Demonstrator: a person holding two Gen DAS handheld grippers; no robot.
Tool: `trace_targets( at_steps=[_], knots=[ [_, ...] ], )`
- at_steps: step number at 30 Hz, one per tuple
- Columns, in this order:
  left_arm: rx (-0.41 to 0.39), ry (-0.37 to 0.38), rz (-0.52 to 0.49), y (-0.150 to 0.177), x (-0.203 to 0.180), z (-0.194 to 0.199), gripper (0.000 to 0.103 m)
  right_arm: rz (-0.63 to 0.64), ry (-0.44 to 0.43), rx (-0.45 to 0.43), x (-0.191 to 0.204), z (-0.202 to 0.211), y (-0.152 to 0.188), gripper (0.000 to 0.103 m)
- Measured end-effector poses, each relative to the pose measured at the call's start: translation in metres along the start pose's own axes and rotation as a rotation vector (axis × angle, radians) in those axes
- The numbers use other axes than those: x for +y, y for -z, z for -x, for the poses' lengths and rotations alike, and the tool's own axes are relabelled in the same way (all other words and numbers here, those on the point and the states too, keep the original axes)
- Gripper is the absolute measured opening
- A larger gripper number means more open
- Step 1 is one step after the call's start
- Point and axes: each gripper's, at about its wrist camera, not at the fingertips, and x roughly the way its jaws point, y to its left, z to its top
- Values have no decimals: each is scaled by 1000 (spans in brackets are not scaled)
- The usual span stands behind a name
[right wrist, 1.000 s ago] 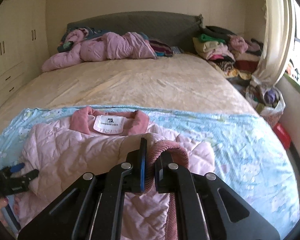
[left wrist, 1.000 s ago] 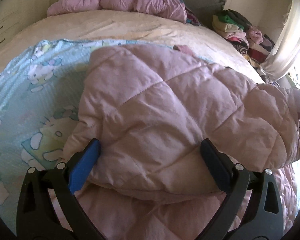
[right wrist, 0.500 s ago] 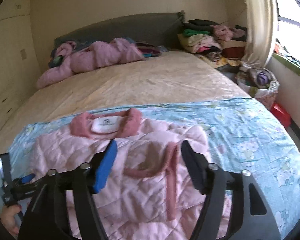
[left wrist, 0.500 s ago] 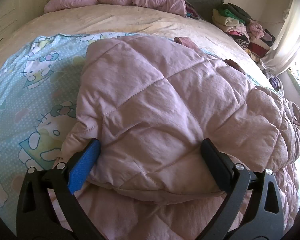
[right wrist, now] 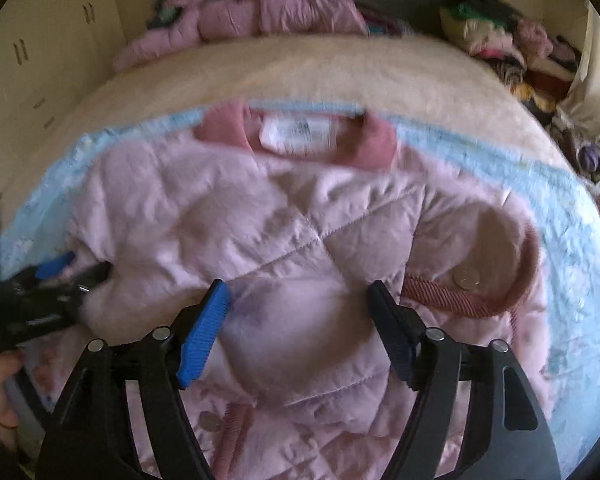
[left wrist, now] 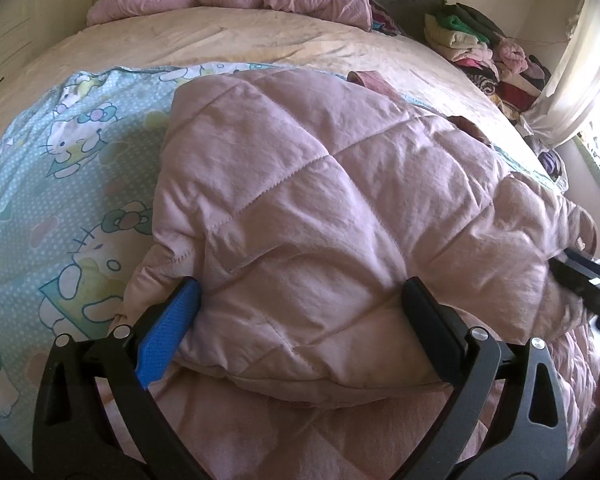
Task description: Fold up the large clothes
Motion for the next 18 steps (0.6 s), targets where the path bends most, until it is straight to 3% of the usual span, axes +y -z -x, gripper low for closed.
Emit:
trace_targets(
  at_steps=[5, 18],
  knots=[
    [-3, -9, -15, 3, -2, -2, 94, -22, 1, 15, -3, -22, 7, 79],
    [2, -23, -29, 2, -4, 2, 94, -43, 12, 22, -5, -26, 3, 80]
  ],
)
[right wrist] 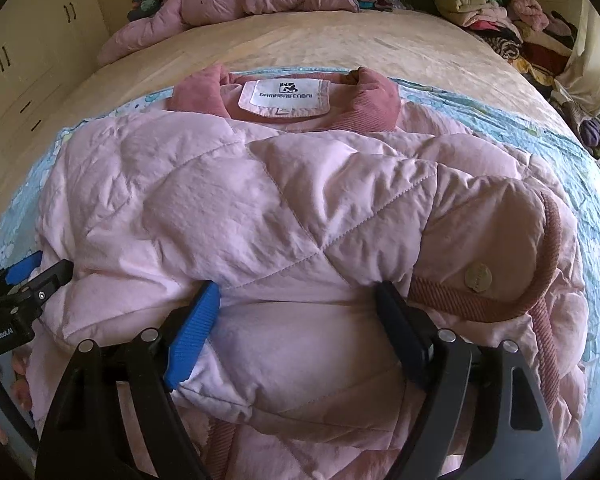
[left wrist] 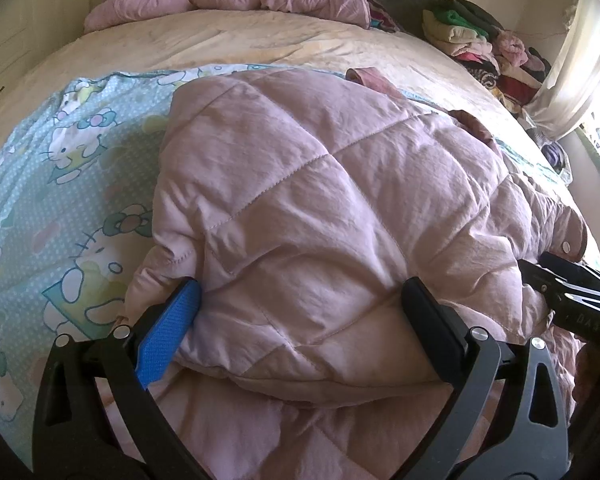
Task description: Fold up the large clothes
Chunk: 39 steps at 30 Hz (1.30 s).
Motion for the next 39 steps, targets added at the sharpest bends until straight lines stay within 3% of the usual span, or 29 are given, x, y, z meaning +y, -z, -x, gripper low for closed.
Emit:
trace_targets(
  at_steps=[14, 28, 39],
  knots=[
    [20, -7, 8, 2, -2, 16, 93, -89, -118, -66, -11, 50, 10, 94],
    [24, -12, 30, 2, -5, 45, 93, -120, -156, -190, -20, 119, 23, 95],
    [-32, -7, 13, -1, -14, 86, 94, -116, -192, -228, -13, 150, 30, 96]
  ],
)
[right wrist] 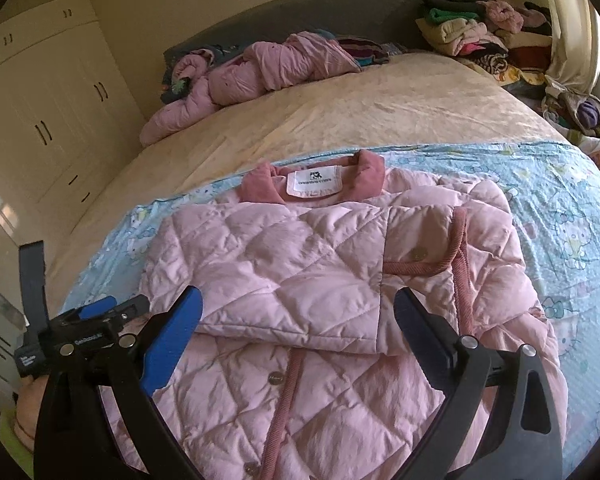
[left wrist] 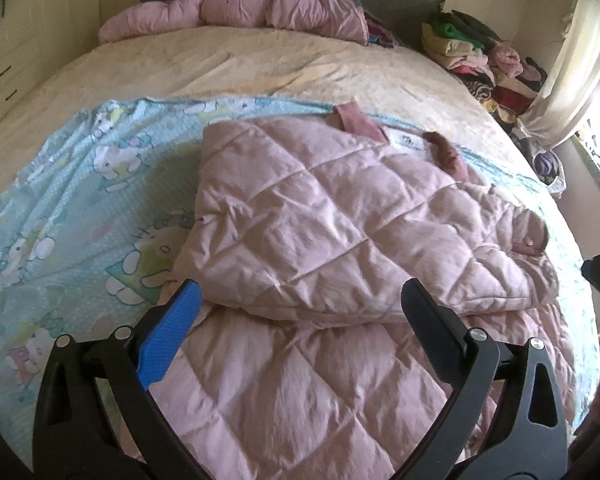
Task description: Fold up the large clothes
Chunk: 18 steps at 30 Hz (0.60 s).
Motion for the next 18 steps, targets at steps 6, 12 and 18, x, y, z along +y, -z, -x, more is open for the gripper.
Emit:
trace_targets(
  at_steps=[6, 12, 18],
  knots=[
    [-44, -2, -17, -1, -5, 29, 94, 8, -10, -22, 7, 16, 2, 96],
    [-87, 8, -22, 2, -9, 58, 94, 15, -25, -53, 11, 39, 5, 96],
    [-110, 10, -37, 8, -16, 83, 94, 18, -36, -94, 13, 64, 6, 96]
  ],
)
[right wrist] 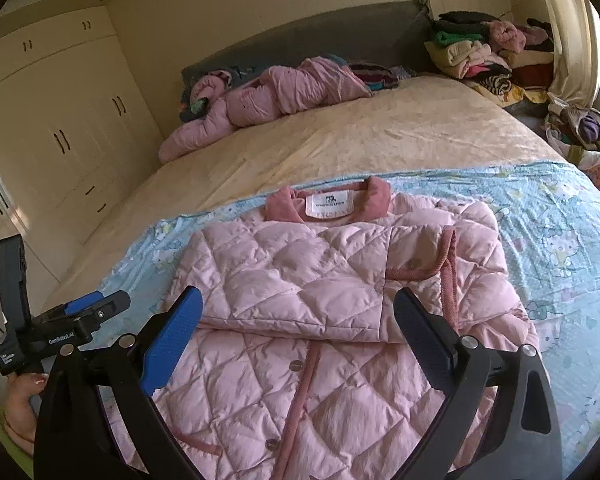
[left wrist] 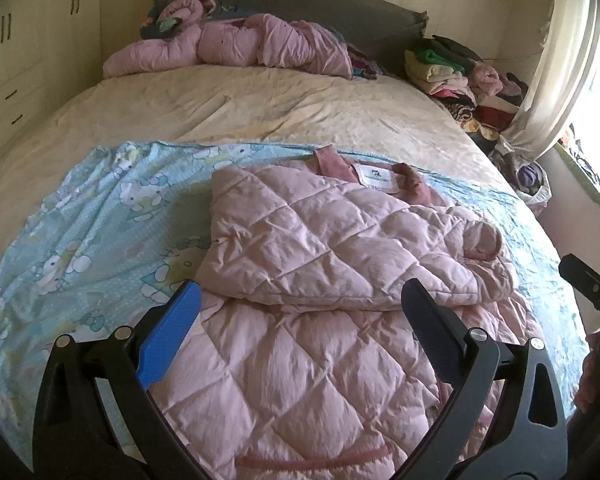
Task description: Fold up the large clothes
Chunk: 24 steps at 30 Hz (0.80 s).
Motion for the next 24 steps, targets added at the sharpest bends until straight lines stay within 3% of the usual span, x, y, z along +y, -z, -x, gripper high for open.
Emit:
trace_targets(
  at_steps=[8, 24],
  knots=[
    [-48, 8, -27, 7, -6, 34, 94, 7, -6, -44, 7, 29, 3, 96],
    [-103, -15, -2, 29, 16, 84, 94, 59, -15, -99, 22, 83, 18, 96]
  ],
)
